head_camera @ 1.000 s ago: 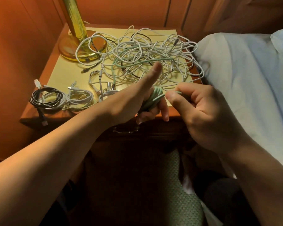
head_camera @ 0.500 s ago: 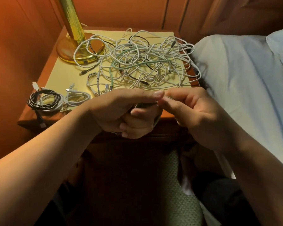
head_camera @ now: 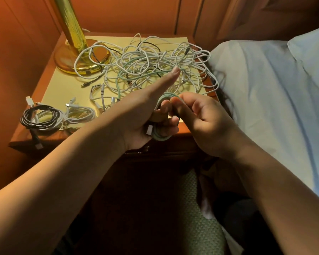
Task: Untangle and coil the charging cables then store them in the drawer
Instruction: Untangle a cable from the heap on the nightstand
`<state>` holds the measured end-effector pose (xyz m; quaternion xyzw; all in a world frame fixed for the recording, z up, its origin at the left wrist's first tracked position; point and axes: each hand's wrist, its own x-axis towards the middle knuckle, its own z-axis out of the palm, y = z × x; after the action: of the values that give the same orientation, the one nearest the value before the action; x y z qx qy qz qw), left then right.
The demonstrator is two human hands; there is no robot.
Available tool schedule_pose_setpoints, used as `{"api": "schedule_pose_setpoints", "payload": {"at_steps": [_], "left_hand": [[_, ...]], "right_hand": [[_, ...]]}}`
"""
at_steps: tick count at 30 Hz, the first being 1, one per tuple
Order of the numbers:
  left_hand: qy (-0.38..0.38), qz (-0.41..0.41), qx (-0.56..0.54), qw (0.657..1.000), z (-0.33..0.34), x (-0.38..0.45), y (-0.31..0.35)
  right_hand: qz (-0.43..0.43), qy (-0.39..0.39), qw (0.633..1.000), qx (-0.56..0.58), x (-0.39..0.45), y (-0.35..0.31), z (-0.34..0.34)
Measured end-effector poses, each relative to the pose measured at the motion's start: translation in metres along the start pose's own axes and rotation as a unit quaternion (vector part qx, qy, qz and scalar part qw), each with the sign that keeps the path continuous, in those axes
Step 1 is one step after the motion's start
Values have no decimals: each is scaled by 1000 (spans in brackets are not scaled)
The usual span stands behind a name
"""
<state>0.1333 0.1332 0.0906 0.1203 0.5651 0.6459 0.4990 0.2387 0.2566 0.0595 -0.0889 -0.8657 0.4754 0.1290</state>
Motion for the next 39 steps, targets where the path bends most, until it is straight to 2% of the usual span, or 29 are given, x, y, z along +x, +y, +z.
{"api": "schedule_pose_setpoints", "payload": {"at_steps": [4, 9, 12, 15, 19, 22, 25, 28, 30, 33, 36, 39], "left_hand": [[29, 18, 20, 999, -15, 10, 4], [-73, -24, 75, 994, -32, 12, 7], [-68, 15, 169, 983, -38, 14, 1], [-99, 58, 241, 964, -40, 14, 1], [-119, 84, 246, 958, -37, 15, 4], [-95, 80, 250, 960, -40, 19, -4], [-73, 70, 206, 973, -47, 23, -5], [-69, 73, 140, 985, -55, 23, 1], [-74, 75, 116, 988, -58, 22, 0], [-80, 68, 91, 990, -56, 22, -5], [-78, 51, 65, 994, -53, 23, -5], [-74, 29, 51, 996, -50, 23, -5]], "right_hand": [[-16, -4, 1000, 12, 5, -3, -2], [-23, 0, 999, -27, 3, 6, -4], [-25, -9, 999, -35, 5, 8, -9], [-41, -21, 999, -28, 10, -1, -20], [-48, 2, 999, 2, 12, -1, -27], [30, -47, 998, 23, 13, 10, -25], [56, -83, 994, -38, 6, 20, -21], [17, -40, 992, -122, 2, 25, -20], [26, -17, 991, -127, 4, 25, -21], [77, -45, 996, -9, 4, 22, -18], [87, -42, 989, 109, 4, 19, -15], [89, -40, 980, 174, 4, 19, -16]]}}
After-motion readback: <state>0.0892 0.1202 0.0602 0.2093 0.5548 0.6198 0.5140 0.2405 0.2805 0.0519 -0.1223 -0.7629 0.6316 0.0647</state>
